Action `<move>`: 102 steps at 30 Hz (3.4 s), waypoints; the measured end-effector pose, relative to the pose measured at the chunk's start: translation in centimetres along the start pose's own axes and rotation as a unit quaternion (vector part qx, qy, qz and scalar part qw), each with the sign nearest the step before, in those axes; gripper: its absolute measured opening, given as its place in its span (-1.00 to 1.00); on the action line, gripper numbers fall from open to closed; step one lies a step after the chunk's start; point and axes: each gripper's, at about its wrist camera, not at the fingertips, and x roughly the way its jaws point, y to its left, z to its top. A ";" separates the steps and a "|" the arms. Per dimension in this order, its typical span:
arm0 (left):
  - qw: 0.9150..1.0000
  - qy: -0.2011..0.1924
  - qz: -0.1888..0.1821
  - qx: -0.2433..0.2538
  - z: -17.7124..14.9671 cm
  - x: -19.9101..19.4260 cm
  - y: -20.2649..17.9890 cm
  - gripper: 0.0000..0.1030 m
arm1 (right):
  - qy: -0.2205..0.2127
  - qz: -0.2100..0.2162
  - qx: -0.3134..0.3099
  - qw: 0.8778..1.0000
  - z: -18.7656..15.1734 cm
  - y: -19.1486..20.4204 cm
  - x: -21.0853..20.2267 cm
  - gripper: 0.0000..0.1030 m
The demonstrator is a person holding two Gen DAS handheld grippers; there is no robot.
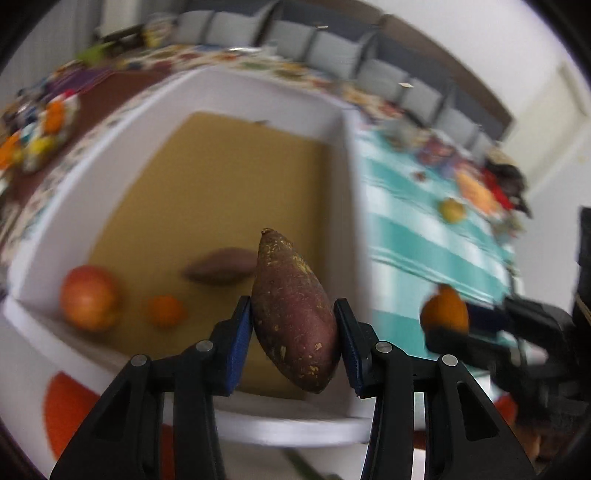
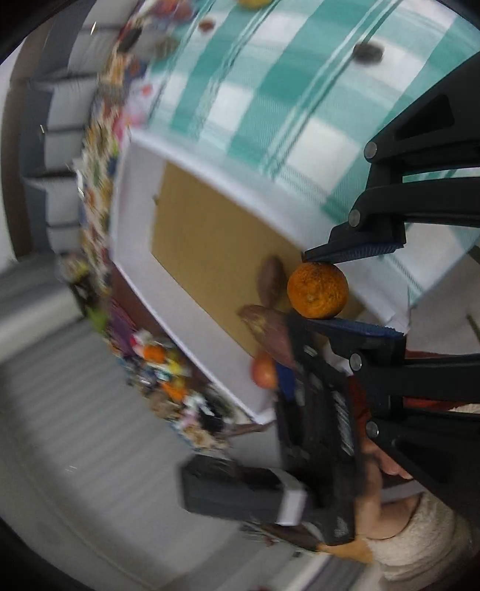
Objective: Organize fruits
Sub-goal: 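Carry the sweet potato and mandarin into the white box and open both tools, then withdraw both tools from the box back over the table, then reach the left tool to the dark round fruit and close on it, then open the left tool and set the dark round fruit back on the table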
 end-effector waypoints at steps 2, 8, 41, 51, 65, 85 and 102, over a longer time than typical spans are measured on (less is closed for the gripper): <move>1.000 0.004 0.022 -0.018 0.1 0.8 1.8 -0.12 | 0.036 -0.001 -0.018 0.999 0.1 1.8 3.2 -0.43; 0.997 0.009 0.067 -0.042 -0.4 2.1 4.3 -0.11 | 0.080 -0.044 -0.051 0.995 0.0 4.0 8.9 -0.41; 0.976 -0.077 -0.018 0.205 -7.2 11.5 -21.0 0.89 | -0.127 -0.345 0.214 0.905 -19.5 -25.0 -10.7 0.98; 0.973 -0.073 0.011 0.216 -7.1 14.6 -21.5 0.89 | -0.125 -0.355 0.228 0.898 -19.2 -26.9 -9.6 0.98; 0.974 -0.055 0.010 0.218 -7.6 16.2 -21.5 0.89 | -0.099 -0.368 0.242 0.892 -19.7 -28.5 -8.4 0.98; 0.958 -0.018 -0.045 0.284 -5.8 20.4 -28.6 0.06 | -0.077 -0.379 0.248 0.888 -20.1 -29.0 -7.7 0.99; 0.980 -0.038 0.001 0.197 -2.7 18.0 -20.5 -0.13 | -0.075 -0.370 0.239 0.894 -19.7 -28.5 -7.1 0.99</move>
